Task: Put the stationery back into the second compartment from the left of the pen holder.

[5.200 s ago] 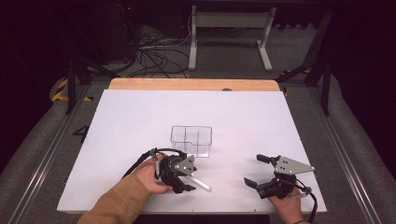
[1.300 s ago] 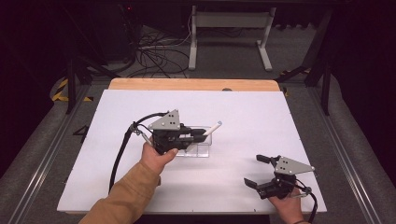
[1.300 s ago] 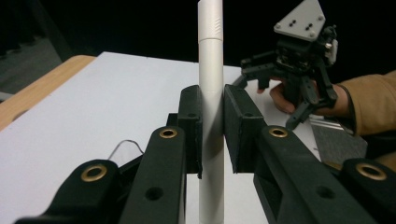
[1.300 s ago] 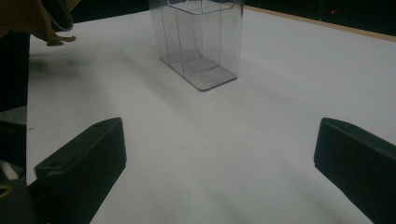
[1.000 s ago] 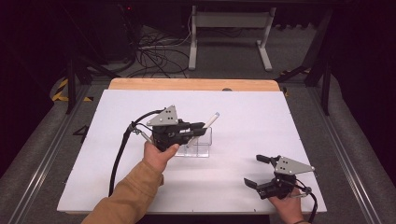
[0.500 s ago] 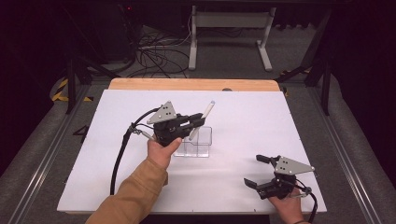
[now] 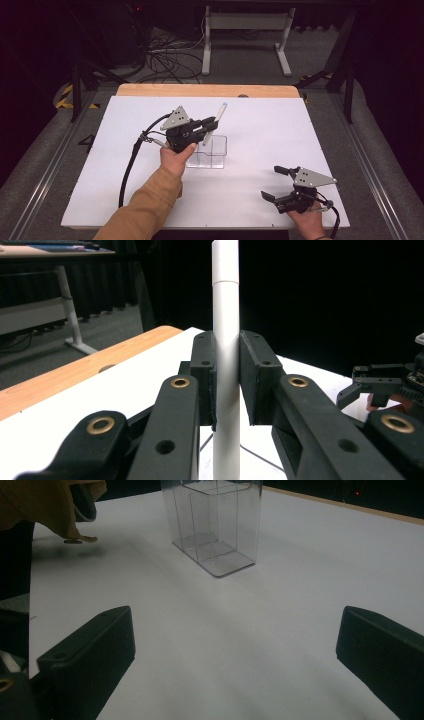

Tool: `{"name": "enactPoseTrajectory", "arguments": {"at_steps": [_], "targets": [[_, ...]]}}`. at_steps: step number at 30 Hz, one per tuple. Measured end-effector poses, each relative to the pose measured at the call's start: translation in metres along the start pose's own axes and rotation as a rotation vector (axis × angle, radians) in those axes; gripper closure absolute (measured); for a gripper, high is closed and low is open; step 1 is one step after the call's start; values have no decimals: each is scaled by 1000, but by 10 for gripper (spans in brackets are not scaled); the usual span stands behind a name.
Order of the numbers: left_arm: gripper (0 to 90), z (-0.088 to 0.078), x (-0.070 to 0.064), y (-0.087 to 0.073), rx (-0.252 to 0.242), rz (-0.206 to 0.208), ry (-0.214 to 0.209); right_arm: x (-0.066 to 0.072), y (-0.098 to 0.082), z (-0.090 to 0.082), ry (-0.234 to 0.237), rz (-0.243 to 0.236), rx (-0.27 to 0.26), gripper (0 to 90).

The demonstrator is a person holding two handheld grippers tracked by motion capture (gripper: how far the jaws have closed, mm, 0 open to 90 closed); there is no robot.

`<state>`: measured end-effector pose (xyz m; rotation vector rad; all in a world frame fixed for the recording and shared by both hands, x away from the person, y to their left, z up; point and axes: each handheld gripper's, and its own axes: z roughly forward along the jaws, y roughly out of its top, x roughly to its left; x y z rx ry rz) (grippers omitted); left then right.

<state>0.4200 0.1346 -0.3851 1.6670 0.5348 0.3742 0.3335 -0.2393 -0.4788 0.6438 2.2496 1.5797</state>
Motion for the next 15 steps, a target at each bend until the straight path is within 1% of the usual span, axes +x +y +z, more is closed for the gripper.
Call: {"name": "enactPoseTrajectory", "arguments": {"at_steps": [2,4,6,7,9,15], "targets": [[783,0,2,-2,3,-2,4,0,0,0,0,0,0,27],[782,1,5,-6,2,-16,4,0,0,0,0,1,0,27],[782,1,6,-8,-5,-19,5,0,0,0,-1,1,1,27],[782,0,7,-10,-11,-28,7,0,0,0,-1,2,1,27],[782,0,9,-14,-7,-47,1,0,0,0,-1,2,1,27],[781,-2,9,-20,10,-47,2,0,0,0,-2,3,2,27]]}}
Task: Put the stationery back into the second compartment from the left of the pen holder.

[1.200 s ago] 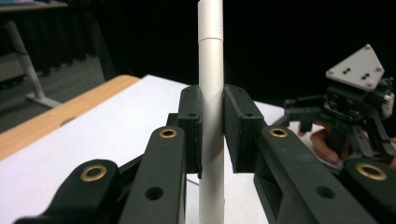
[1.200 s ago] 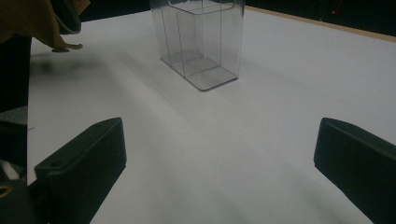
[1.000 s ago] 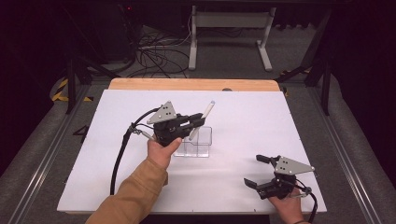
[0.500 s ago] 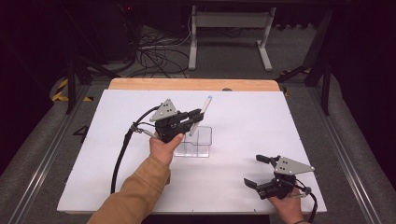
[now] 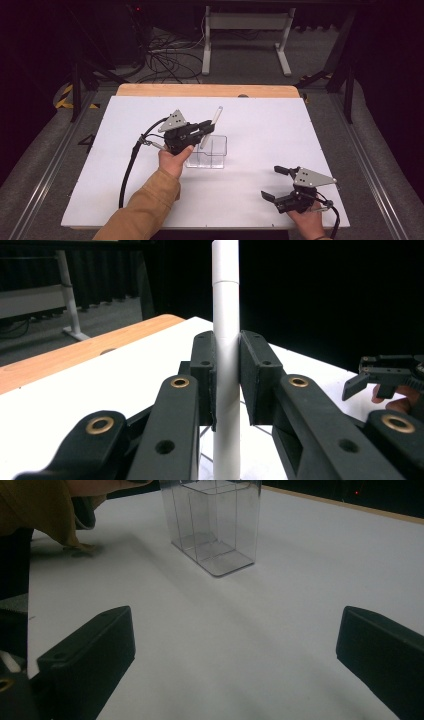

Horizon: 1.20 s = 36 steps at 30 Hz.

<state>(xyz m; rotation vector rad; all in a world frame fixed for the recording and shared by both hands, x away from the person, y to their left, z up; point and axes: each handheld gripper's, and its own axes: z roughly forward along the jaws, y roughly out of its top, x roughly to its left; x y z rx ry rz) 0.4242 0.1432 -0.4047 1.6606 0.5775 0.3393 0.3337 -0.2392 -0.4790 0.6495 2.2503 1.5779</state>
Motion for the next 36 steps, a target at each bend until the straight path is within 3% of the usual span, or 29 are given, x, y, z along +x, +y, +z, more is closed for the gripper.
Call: {"name": "enactPoseTrajectory", "arguments": {"at_steps": [10,19,23,28,29,30,31,33,36], "targets": [[780,-1,-1,-10,-1,-4,-30,0,0,0,1,-2,-1,27],[779,0,-6,-14,17,47,-39,0,0,0,5,-2,-3,27],[779,0,-6,-16,25,37,-40,0,0,0,6,-3,-4,27],[768,-2,-8,-17,35,62,-43,0,1,1,8,-3,-8,27],[738,-2,-8,-16,29,60,-41,0,1,1,8,-5,-10,27],[600,-3,-8,-16,27,53,-47,-1,1,1,9,-6,-11,27],[600,-4,-8,-15,21,41,-51,-1,1,1,9,-6,-11,27],[457,-7,-8,-13,29,37,-46,-1,1,1,9,-5,-15,27],[391,-15,-10,-8,30,49,-25,-1,1,1,10,-4,-17,27]]}}
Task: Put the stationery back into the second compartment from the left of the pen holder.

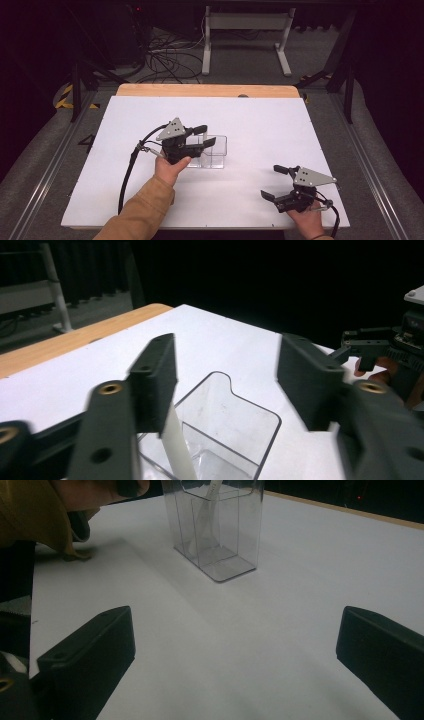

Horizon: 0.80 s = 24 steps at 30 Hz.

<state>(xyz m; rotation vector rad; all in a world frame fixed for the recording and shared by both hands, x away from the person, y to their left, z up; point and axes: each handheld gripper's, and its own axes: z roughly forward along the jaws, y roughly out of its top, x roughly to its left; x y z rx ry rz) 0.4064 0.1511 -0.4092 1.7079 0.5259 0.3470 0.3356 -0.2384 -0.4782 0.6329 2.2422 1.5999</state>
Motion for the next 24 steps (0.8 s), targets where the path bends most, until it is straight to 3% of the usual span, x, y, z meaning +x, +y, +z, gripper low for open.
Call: {"name": "enactPoseTrajectory", "arguments": {"at_steps": [1,2,5,9,18,24], "targets": [[326,-3,-2,2,3,6,7,0,0,0,1,0,-3,27],[326,-7,-3,4,3,17,20,0,0,0,1,0,-3,27],[209,-17,-8,9,1,41,57,0,1,2,3,-1,-2,27],[170,-30,-16,14,8,83,95,-1,2,2,4,3,-4,27],[113,-51,-26,10,45,119,135,0,2,3,7,-2,-2,26],[88,-70,-25,1,64,95,146,0,2,3,9,-7,0,26]]}}
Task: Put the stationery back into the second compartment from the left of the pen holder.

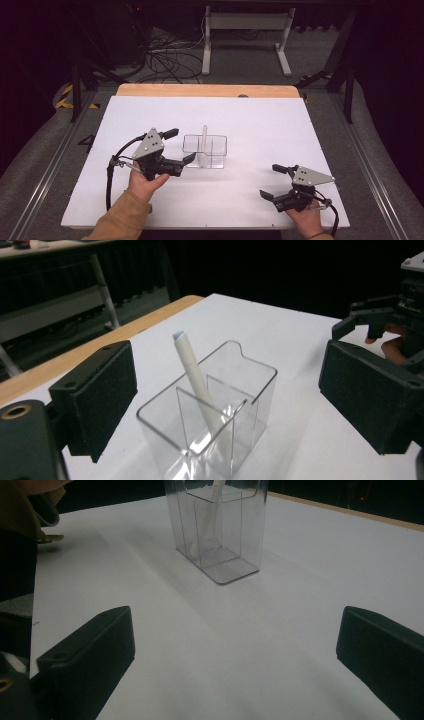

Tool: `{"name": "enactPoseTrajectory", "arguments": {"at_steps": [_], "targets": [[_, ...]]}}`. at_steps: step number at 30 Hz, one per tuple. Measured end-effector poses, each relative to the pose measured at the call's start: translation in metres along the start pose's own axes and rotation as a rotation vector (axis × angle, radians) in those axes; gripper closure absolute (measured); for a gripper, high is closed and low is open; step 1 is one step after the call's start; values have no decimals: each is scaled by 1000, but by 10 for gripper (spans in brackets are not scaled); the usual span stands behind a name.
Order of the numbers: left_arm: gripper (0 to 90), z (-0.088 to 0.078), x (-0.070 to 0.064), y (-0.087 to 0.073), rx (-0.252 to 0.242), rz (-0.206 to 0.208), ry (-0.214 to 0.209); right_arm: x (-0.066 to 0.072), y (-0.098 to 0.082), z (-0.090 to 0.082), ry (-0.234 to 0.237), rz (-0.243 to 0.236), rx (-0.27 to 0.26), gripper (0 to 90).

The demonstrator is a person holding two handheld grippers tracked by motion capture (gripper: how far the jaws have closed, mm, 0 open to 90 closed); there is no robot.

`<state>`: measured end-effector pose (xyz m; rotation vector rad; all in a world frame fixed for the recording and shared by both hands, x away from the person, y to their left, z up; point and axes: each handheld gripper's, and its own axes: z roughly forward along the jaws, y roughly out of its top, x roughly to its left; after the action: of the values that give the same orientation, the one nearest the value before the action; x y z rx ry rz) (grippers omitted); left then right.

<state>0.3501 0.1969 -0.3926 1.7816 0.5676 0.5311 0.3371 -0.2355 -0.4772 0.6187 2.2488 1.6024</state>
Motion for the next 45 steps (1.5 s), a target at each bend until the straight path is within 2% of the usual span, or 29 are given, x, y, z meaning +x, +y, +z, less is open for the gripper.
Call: {"name": "enactPoseTrajectory", "arguments": {"at_steps": [4,10,16,18,22,25,27,31,33,35,37,39,42,45], "targets": [[73,-10,4,-9,22,-7,14,0,0,0,0,-1,2,26],[67,-25,11,-31,61,-20,43,1,0,0,-1,-3,7,25],[68,-37,17,-51,86,-32,31,1,-1,0,0,-5,10,23],[68,-41,17,-57,95,-47,30,1,-1,0,0,-5,10,23],[69,-47,19,-69,101,-61,44,1,-1,0,0,-5,10,23],[70,-50,19,-79,101,-43,60,2,-1,0,1,-5,10,23],[74,-53,18,-85,98,-50,50,2,-1,0,1,-6,10,23],[76,-58,18,-95,112,-31,79,2,-1,0,2,-5,10,23],[77,-59,17,-104,129,-60,92,2,-1,0,2,-7,10,23],[74,-59,18,-110,148,-90,86,2,-1,0,3,-8,12,23],[74,-60,19,-112,159,-88,99,2,-1,0,2,-9,13,23],[74,-62,23,-112,147,-101,96,2,-1,0,1,-10,13,23],[74,-62,28,-114,143,-143,106,2,-1,1,1,-12,13,23],[77,-64,30,-114,137,-152,111,2,-1,0,2,-12,13,23]]}}
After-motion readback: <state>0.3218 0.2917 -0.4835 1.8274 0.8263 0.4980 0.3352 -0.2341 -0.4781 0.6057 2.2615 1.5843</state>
